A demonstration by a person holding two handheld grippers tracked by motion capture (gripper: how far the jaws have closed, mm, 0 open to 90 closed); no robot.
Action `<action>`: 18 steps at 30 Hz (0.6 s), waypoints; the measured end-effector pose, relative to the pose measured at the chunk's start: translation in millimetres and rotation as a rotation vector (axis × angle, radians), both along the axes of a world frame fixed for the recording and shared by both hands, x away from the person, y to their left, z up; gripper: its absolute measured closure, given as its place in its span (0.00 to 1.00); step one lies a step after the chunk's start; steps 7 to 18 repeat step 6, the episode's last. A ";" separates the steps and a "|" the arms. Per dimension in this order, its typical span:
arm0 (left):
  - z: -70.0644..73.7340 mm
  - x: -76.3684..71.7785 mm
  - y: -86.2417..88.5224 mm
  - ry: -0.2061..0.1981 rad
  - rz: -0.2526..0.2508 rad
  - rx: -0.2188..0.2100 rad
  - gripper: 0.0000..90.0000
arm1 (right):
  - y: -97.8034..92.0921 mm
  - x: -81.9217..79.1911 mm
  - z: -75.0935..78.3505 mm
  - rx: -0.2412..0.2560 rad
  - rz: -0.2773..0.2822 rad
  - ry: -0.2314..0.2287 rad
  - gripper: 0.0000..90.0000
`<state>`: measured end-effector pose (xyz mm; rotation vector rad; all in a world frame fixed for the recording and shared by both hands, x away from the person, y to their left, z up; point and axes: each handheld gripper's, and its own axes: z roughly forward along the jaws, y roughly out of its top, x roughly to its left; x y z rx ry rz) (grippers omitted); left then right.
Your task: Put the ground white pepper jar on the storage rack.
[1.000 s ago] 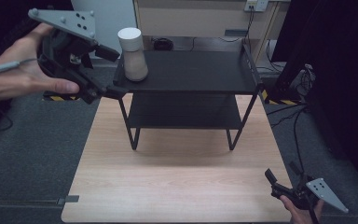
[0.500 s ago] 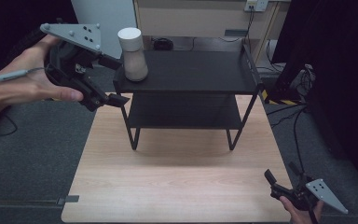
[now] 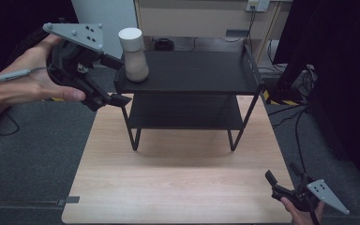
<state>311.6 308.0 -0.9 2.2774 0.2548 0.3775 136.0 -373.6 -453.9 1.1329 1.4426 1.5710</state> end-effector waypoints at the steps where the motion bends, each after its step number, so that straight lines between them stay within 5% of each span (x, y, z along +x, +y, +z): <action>1: 0.0 0.0 0.0 0.000 0.000 0.000 0.06 | 0.0 0.0 0.0 0.000 0.000 0.000 0.02; 18: -0.6 -0.6 0.8 -0.004 0.006 0.003 0.06 | 0.4 1.4 -0.3 -0.002 0.003 0.000 0.02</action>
